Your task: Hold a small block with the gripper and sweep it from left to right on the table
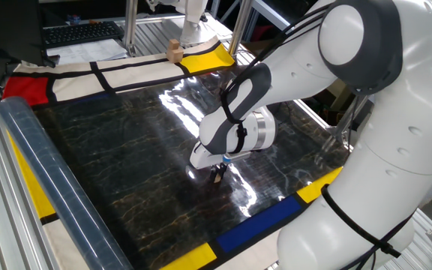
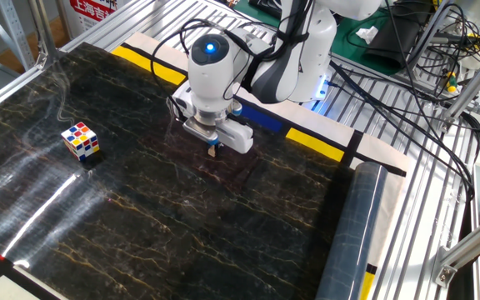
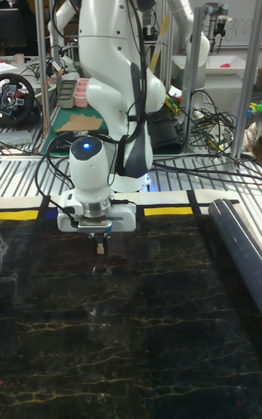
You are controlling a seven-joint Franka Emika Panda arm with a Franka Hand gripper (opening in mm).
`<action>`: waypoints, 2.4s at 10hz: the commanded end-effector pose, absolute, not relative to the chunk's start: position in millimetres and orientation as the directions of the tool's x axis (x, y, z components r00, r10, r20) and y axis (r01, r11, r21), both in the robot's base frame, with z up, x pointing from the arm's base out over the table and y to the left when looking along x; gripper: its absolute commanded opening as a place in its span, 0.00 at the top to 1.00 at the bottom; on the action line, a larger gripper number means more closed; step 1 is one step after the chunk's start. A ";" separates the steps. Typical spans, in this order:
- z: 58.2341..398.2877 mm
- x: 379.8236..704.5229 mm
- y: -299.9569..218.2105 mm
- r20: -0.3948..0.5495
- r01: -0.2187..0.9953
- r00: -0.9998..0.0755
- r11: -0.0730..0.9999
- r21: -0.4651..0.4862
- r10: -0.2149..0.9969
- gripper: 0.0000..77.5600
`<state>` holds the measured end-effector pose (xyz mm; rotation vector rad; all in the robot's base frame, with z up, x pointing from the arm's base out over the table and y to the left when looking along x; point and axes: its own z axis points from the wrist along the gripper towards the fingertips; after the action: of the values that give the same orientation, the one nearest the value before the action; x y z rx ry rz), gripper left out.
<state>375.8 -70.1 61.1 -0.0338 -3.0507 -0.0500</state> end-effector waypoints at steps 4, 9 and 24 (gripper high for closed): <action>45.9 375.3 -29.9 0.087 0.056 -0.995 0.998 0.038 0.052 0.99; 40.6 362.4 6.9 0.083 0.102 -0.992 0.994 0.042 0.098 0.99; 36.6 318.0 83.4 0.083 0.199 -0.978 0.977 0.076 0.193 0.99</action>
<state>375.4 -41.2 61.4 -0.1555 -3.0945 -0.0650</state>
